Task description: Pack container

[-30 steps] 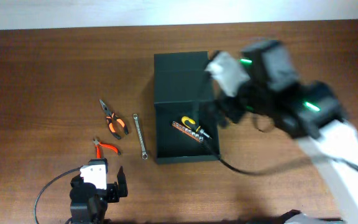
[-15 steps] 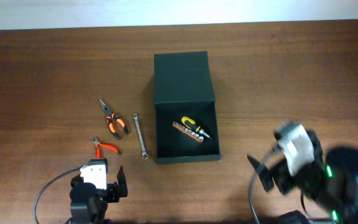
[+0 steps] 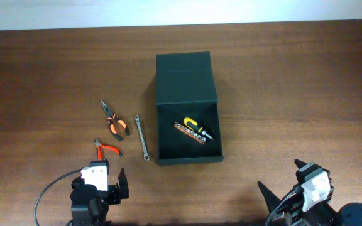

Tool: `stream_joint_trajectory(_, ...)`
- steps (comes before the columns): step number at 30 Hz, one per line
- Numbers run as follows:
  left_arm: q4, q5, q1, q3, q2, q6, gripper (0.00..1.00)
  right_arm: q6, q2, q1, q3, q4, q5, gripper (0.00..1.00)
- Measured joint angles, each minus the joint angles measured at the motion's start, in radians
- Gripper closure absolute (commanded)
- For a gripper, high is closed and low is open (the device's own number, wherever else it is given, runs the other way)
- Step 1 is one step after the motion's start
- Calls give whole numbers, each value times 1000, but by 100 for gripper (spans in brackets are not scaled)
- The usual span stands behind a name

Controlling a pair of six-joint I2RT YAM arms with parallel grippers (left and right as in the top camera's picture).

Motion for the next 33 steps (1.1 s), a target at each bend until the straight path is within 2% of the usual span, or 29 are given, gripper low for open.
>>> stream_joint_trajectory(24, 0, -1, 0, 0, 3, 0, 1, 4, 0, 0, 0, 0, 3, 1)
stream_joint_trajectory(29, 4, 8, 0, 51, 95, 0, 1, 4, 0, 0, -1, 0, 3, 1)
stream_joint_trajectory(33, 13, 47, 0, 236, 257, 0, 1, 4, 0, 0, -3, 0, 4, 1)
